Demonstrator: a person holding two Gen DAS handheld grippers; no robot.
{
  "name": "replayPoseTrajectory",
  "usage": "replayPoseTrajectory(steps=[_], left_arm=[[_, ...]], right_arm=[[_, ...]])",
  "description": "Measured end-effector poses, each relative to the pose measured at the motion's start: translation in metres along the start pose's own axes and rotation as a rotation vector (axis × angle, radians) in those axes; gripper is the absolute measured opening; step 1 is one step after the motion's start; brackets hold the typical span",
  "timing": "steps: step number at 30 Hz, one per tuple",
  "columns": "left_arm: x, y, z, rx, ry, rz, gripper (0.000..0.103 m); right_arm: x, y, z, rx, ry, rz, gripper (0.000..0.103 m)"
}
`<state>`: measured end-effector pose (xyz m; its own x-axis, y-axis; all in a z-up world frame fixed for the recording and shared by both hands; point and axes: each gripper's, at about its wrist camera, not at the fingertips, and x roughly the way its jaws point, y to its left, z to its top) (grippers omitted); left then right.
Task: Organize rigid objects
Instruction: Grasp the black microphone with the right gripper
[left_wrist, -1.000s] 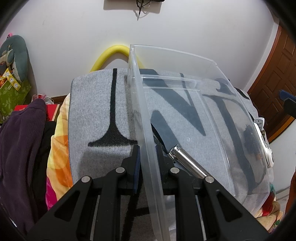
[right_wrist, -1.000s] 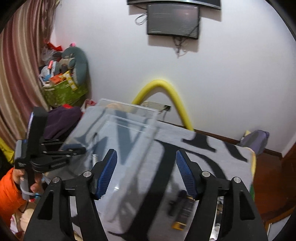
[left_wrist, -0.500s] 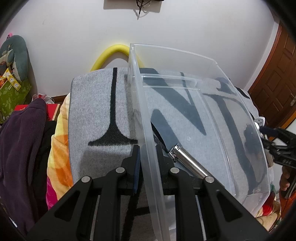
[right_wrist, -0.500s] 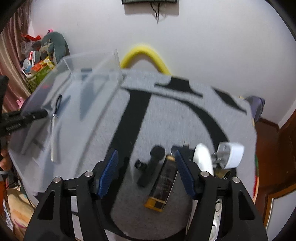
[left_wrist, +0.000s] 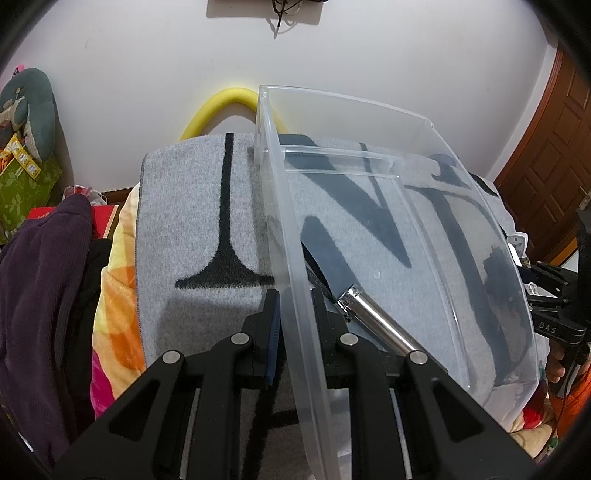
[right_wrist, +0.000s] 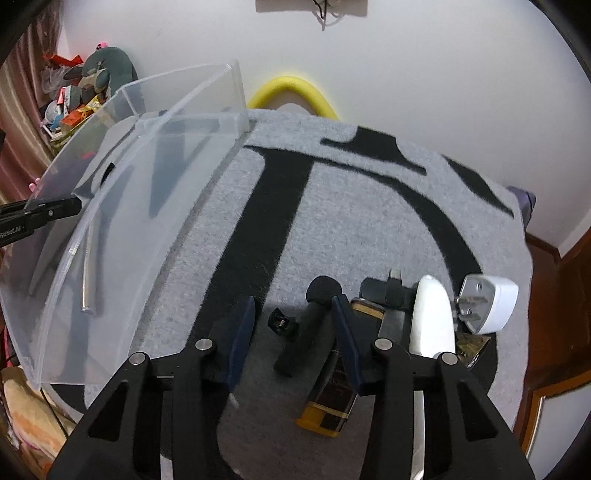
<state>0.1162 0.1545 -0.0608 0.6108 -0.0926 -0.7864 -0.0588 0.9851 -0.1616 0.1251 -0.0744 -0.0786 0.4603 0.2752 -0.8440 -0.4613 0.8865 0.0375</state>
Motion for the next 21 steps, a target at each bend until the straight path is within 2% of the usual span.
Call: replayPoseTrajectory(steps=[4,6,7,13,17,21], left_arm=[[0.0,0.0,0.0,-0.001,0.0,-0.001,0.015],[0.0,0.0,0.0,-0.004,0.0,-0.001,0.015],[0.0,0.0,0.0,-0.005,0.0,-0.002,0.015],[0.0,0.0,0.001,-0.004,0.001,-0.002,0.015],[0.0,0.0,0.001,-0.004,0.001,-0.001,0.015],[0.0,0.0,0.001,-0.004,0.001,-0.002,0.015]], right_arm=[[0.007,-0.008,-0.005,0.037,0.023,0.029,0.04],[0.005,-0.007,-0.008,0.031,0.013,0.02,0.036],[0.004,-0.006,-0.009,0.031,0.008,0.011,0.026],[-0.003,-0.01,-0.006,0.056,-0.02,0.041,0.022],[-0.02,-0.004,0.003,0.043,-0.07,0.05,0.022],[-0.054,0.012,0.018,-0.002,-0.163,0.059,0.022]])
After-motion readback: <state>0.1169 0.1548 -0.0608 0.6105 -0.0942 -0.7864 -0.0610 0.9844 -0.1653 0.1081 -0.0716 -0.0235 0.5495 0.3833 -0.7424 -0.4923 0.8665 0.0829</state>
